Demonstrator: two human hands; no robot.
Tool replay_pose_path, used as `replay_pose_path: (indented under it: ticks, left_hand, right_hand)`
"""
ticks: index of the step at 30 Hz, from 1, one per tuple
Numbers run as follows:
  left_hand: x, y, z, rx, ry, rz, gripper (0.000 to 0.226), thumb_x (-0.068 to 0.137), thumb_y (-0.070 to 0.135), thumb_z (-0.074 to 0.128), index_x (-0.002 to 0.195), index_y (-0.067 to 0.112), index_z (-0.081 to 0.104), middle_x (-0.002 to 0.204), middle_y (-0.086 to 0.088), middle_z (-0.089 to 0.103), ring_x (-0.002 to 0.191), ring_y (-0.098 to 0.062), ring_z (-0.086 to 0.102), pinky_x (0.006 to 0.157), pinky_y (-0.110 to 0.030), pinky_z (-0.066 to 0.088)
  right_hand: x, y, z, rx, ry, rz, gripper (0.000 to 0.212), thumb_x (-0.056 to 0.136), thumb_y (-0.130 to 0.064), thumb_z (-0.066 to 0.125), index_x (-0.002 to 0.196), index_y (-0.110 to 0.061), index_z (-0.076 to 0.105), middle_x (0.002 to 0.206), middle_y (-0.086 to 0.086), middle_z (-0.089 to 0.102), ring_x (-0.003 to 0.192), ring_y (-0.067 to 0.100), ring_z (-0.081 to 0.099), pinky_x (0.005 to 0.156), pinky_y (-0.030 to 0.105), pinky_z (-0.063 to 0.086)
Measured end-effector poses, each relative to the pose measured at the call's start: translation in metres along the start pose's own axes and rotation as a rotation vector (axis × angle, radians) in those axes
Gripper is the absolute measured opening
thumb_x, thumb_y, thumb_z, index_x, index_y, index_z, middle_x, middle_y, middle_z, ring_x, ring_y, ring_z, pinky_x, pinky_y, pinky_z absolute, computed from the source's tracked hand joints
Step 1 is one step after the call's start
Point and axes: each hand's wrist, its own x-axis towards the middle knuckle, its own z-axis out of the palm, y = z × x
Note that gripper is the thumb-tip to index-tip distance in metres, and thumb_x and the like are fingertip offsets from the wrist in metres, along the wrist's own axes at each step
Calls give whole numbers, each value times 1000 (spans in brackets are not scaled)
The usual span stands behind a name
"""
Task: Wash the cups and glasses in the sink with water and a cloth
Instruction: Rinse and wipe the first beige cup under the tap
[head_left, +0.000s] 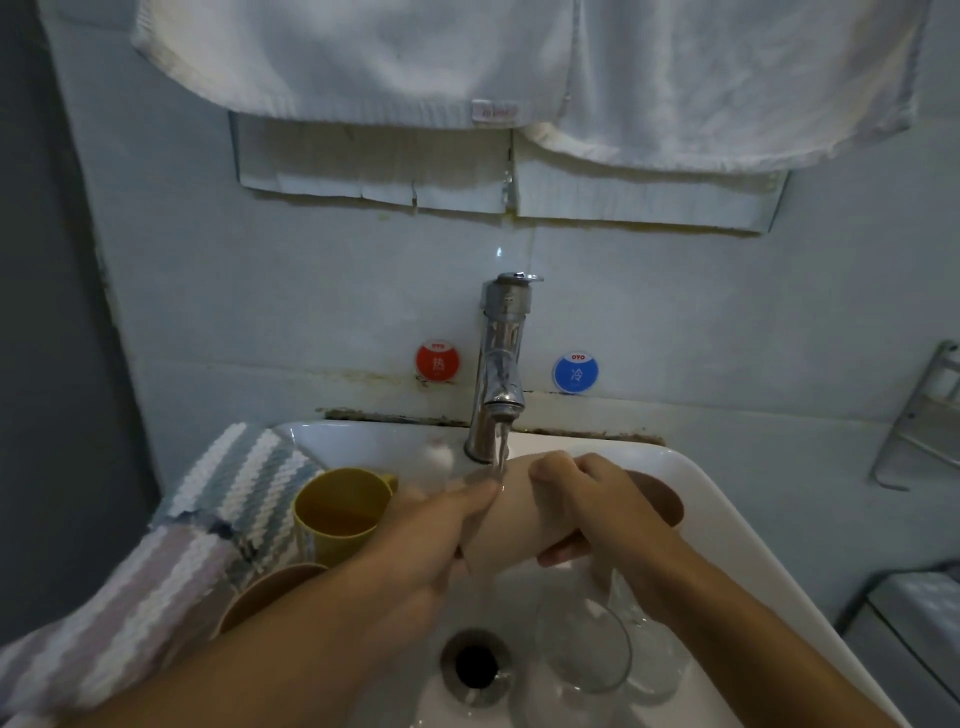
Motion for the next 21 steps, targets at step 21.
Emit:
replay_pose_path:
  ticks: [21]
  left_hand:
    - [-12, 11, 8, 318, 190, 397, 25, 99, 38, 47, 108, 21, 63, 102, -2, 61, 86, -10, 57, 60, -21, 40]
  right_hand:
    - [1, 12, -3, -777, 30, -499, 78, 64, -46, 87, 127, -38, 42, 120, -14, 50, 103, 7, 51, 90, 29, 51]
